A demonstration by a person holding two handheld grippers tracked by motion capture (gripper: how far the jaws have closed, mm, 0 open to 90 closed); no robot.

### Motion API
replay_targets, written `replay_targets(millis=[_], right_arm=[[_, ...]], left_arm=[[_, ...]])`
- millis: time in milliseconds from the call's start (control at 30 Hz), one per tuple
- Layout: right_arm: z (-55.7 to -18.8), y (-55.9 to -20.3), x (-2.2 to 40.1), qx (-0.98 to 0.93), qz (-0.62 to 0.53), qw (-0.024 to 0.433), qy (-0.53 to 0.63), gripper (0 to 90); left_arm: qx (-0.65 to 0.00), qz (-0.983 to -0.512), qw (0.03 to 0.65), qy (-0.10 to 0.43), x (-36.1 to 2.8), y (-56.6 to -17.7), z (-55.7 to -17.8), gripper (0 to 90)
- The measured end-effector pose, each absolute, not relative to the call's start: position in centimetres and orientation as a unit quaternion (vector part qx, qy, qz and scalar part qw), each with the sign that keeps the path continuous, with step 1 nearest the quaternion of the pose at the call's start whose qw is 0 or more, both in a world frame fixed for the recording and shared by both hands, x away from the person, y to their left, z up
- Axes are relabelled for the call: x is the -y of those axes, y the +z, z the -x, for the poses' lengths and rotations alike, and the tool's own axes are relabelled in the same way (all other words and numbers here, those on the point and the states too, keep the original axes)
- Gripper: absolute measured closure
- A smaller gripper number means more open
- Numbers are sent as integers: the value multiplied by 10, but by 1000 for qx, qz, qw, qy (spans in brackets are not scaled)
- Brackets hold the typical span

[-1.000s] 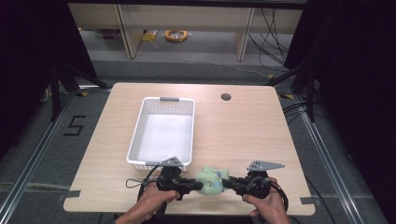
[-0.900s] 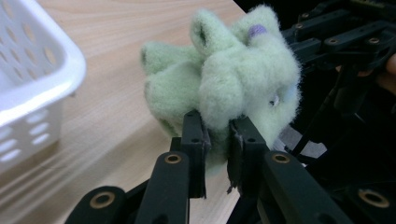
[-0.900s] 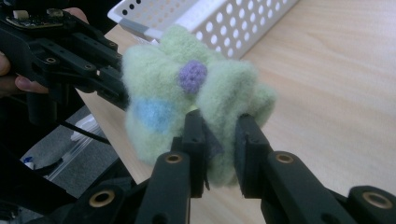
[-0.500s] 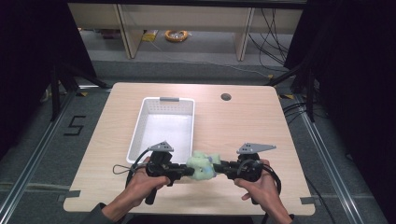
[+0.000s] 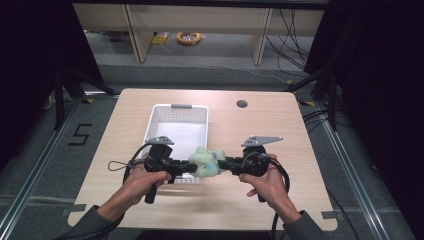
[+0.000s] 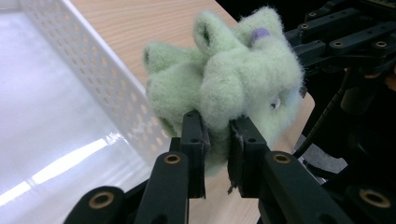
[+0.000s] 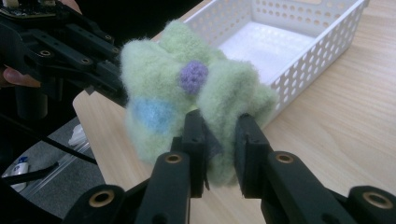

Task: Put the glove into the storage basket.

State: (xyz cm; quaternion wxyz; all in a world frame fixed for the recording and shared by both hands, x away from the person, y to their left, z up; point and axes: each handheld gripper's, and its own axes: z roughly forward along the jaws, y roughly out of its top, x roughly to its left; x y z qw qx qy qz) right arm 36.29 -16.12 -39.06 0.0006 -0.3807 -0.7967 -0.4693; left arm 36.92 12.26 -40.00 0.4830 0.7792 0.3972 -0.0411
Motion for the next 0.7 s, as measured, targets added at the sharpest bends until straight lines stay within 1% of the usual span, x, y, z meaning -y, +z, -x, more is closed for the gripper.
replay_targets(millis=[67,200,233,267,333,367,433,700], right_arm=[[-366,-389,156,797,382,7,-469,771],[-377,-386,146,806,369,-5,-464,771],[-378,-384,142,804,379,3,-459,771],[-382,-385,138,807,370,-2,-460,771],[-387,-384,133,808,375,3,-455,771],[-391,-386,129,810,363,6,-460,771],[-394,-386,122,811,376,12,-449,771],[-415,-398,93,816,380,15,-434,770]], left_arm=[[-401,-777,483,-50,-128,-399,-374,769],[-411,-775,479,-43,-138,-396,-382,769],[-412,-774,478,-46,-141,-395,-384,769],[-411,-774,479,-49,-144,-395,-386,769],[-419,-772,475,-47,-150,-395,-389,769],[-421,-772,474,-52,-153,-396,-391,769],[-427,-771,470,-51,-159,-396,-395,768],[-449,-770,452,-49,-180,-406,-414,768]])
